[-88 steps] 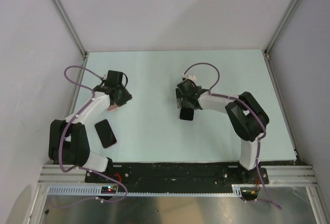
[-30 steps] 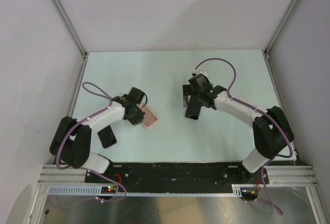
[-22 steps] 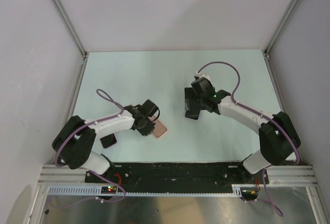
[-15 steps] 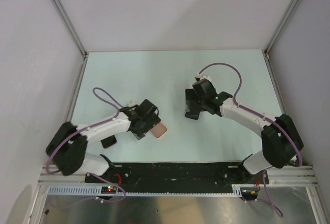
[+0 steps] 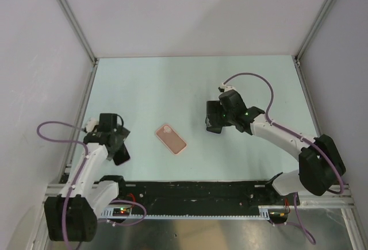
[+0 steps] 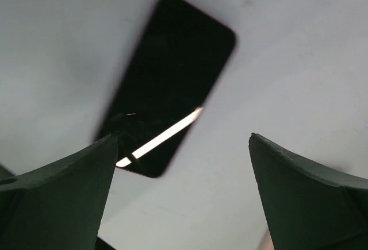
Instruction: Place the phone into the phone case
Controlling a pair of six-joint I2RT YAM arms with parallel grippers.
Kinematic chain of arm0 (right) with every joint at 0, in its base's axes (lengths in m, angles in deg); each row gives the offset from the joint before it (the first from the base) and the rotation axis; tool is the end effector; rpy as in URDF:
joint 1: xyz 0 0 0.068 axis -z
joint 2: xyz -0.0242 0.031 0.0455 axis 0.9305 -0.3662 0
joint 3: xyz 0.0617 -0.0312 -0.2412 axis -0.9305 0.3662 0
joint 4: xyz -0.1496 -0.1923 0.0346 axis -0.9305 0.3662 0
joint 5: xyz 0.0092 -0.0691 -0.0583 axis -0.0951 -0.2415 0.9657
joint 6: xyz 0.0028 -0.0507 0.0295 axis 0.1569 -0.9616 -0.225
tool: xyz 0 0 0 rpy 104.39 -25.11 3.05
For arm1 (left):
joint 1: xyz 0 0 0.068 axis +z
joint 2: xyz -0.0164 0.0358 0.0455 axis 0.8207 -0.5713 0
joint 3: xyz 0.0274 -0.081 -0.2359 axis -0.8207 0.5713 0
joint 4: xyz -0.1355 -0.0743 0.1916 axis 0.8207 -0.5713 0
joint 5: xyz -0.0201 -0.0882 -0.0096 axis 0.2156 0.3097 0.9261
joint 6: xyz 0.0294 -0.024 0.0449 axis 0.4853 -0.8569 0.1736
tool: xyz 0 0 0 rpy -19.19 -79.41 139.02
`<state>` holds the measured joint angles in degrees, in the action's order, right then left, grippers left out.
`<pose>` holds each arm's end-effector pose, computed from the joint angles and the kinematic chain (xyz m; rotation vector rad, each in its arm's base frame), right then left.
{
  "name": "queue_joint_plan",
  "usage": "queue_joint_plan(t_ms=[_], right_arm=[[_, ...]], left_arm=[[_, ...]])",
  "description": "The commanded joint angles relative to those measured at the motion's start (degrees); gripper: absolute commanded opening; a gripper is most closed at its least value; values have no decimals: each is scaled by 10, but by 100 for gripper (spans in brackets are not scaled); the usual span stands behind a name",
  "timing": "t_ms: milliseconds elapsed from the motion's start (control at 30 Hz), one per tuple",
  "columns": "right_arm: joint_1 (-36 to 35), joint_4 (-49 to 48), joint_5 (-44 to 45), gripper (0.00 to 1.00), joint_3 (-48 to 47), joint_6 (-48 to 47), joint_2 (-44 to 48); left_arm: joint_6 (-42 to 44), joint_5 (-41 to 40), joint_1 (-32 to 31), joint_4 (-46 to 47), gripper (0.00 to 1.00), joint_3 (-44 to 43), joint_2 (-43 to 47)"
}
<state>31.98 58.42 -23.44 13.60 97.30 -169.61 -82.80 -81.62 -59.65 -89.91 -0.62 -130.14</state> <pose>0.2392 0.1713 0.2198 -0.1782 2.4045 0.3782 0.1633 0.0011 0.1887 -1.2718 2.2137 0.0210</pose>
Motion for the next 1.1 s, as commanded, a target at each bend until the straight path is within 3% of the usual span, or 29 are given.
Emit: queue_joint_plan(t_ms=[0,167,433,767,1067], right_arm=[[0,-39,-34,99,10,6,21],[9,-49,-46,100,26,5,34],[33,-66,-58,99,55,5,69],[35,-85,-83,99,63,6,66],[34,-88,-84,99,64,5,60]], left_arm=[[109,12,94,-12,100,0,-15],[157,33,152,2,100,-21,-77],[216,76,158,54,100,-29,-170],[224,107,156,74,100,-17,-178],[194,83,155,77,100,3,-211]])
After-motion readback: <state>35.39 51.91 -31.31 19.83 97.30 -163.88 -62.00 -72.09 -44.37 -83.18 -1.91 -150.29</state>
